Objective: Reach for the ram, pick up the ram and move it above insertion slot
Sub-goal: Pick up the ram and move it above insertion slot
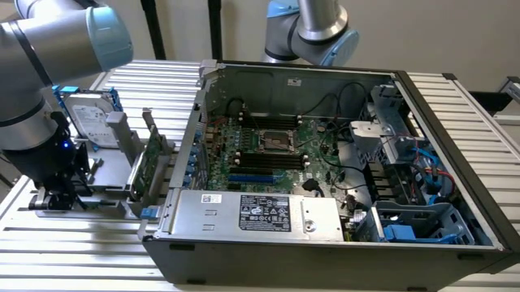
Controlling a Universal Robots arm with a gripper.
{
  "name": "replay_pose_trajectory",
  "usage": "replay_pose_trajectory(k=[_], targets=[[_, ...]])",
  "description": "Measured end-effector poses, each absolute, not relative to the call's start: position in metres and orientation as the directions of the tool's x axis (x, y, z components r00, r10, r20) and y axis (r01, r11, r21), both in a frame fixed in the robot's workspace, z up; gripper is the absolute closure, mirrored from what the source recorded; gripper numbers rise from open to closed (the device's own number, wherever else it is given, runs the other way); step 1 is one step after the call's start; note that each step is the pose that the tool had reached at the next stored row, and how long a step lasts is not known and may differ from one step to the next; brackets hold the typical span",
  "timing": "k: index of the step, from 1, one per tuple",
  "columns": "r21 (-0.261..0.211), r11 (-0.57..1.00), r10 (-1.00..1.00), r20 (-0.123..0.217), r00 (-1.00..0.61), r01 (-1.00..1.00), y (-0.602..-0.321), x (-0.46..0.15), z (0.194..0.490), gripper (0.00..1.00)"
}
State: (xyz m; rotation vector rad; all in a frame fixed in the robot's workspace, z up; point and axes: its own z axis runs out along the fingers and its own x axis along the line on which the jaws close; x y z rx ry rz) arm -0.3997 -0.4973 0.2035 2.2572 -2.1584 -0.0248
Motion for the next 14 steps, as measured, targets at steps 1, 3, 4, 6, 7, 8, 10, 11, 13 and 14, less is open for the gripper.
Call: replay_pose_trajectory(k=[1,3,4,6,7,8,10,11,13,14], targets=[[0.024,-0.045,-0.999,0.001,0.045,-0.999,-0.4973,-0.3996,0.2029,0.64],[0.024,-0.045,-0.999,0.001,0.045,-0.999,-0.4973,-0.3996,0.2012,0.64],[0.024,-0.045,-0.999,0.001,0.045,-0.999,-0.4973,-0.3997,0.2004,0.64],[0.024,-0.045,-0.999,0.001,0.045,-0.999,-0.4973,-0.3997,0.1997,0.64],[0.024,-0.045,-0.999,0.001,0.045,-0.999,-0.4973,-0.3997,0.1995,0.64],[0.024,-0.045,-0.999,0.001,0.045,-0.999,-0.4973,-0.3997,0.1991,0.64],[0.024,-0.045,-0.999,0.001,0.045,-0.999,-0.4973,-0.3996,0.1986,0.72],[0.024,-0.045,-0.999,0.001,0.045,-0.999,-0.4973,-0.3997,0.1985,0.78],[0.024,-0.045,-0.999,0.001,0.045,-0.999,-0.4973,-0.3997,0.1985,0.84],[0.024,-0.045,-0.999,0.001,0.045,-0.999,-0.4973,-0.3996,0.1985,0.84]])
